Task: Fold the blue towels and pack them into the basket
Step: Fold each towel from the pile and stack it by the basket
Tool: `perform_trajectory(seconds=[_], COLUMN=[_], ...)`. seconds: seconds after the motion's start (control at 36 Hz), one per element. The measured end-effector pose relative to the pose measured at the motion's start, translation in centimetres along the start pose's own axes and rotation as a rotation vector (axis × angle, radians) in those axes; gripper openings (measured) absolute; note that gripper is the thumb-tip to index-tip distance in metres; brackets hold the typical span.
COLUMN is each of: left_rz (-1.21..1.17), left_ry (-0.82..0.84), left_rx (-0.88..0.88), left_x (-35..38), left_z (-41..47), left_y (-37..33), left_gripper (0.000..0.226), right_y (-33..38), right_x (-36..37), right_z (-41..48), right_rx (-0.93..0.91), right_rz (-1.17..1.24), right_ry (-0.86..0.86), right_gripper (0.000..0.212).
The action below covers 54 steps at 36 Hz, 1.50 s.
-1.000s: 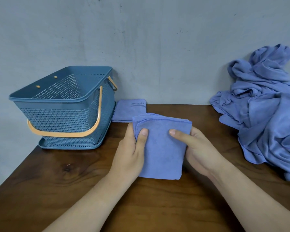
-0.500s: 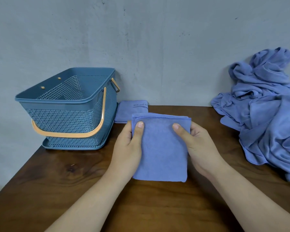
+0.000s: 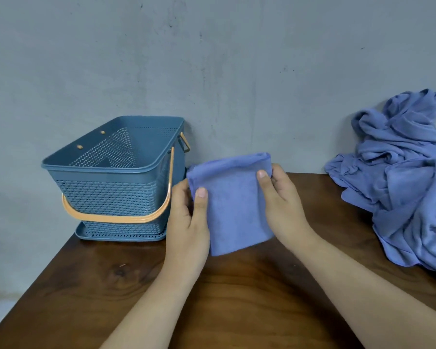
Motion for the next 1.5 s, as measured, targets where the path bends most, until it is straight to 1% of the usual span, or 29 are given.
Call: perform_trajectory(seconds=[0.08, 0.17, 0.19, 0.25, 0.31, 0.33, 0.39, 0.44, 0.5, 0.61, 0.69, 0.78, 0.86, 1.03, 1.17, 1.31, 1.42, 1.5], left_rz=[-0.069, -0.005, 0.063, 0.247, 0.411, 0.468, 0.545, 0.576, 0.6, 0.644, 0.652, 0.646, 0.64, 0.65, 0.695, 0.741, 0.747, 0.726], left_ry=[-0.061, -0.078, -0.079, -0.054, 0.013, 0.041, 0.077, 0.094, 0.11, 0.145, 0.153, 0.148, 0.144, 0.153, 0.198, 0.287, 0.368, 0.437], left_rx=[-0.037, -0.097, -0.107, -0.124, -0.164, -0.186, -0.22, -0.242, -0.256, -0.257, -0.26, -0.267, -0.268, -0.264, -0.209, -0.13, -0.065, -0.032], left_x=[-0.9, -1.0, -0.9, -0.2, 0.6, 0.9, 1.1, 1.2, 1.3, 1.7, 1.7, 1.6, 1.4, 1.3, 1.6, 2.9, 4.2, 5.3], left_z=[0.6, 1.0, 1.0, 0.7, 0.2, 0.0, -0.2, -0.1, -0.1, -0.4, -0.2, -0.1, 0.1, 0.3, 0.2, -0.8, -2.1, -4.0], left_y=[0.7, 2.1, 2.6, 3.5, 4.6, 5.1, 5.7, 6.1, 6.4, 6.9, 7.1, 7.5, 7.7, 8.0, 7.5, 6.8, 6.1, 5.5], left_gripper=[0.038, 0.048, 0.048, 0.05, 0.058, 0.059, 0.058, 0.055, 0.054, 0.053, 0.052, 0.05, 0.049, 0.049, 0.045, 0.053, 0.056, 0.053], right_y=[-2.1, -6.1, -7.7, -11.0, -13.9, -14.7, -15.5, -15.2, -15.2, -15.9, -15.9, -15.9, -16.2, -14.6, -11.5, -8.5, -6.4, -4.8], right_x=[1.5, 4.1, 5.1, 7.2, 8.8, 9.1, 9.0, 8.7, 8.7, 8.7, 9.0, 9.2, 9.2, 8.6, 5.2, 0.5, -3.1, -6.6], right_z=[4.1, 8.5, 9.8, 11.0, 10.6, 10.2, 9.9, 10.0, 10.0, 10.2, 10.3, 10.2, 10.1, 10.3, 7.9, 2.0, -2.5, -4.8], right_rx=[0.051, 0.239, 0.313, 0.475, 0.633, 0.667, 0.633, 0.547, 0.488, 0.457, 0.42, 0.39, 0.409, 0.368, 0.262, 0.205, 0.216, 0.239], right_rz=[0.042, 0.152, 0.187, 0.204, 0.183, 0.16, 0.083, -0.005, -0.075, -0.122, -0.175, -0.214, -0.209, -0.294, -0.377, -0.45, -0.492, -0.503], right_ry=[-0.074, -0.113, -0.1, -0.014, 0.091, 0.126, 0.138, 0.136, 0.159, 0.182, 0.186, 0.148, 0.11, 0.204, 0.255, 0.312, 0.364, 0.352], right_gripper=[0.039, 0.037, 0.034, 0.032, 0.039, 0.041, 0.042, 0.038, 0.042, 0.042, 0.047, 0.05, 0.049, 0.047, 0.04, 0.036, 0.031, 0.029])
Point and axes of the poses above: each hand's wrist, its own z-axis towards the middle knuckle, its own x-axis out of the palm, y = z × x, the point moved 7 cm from there along z, towards the middle knuckle, and after that the axes turned 11 degrees about -x, right-handed, at the moved point
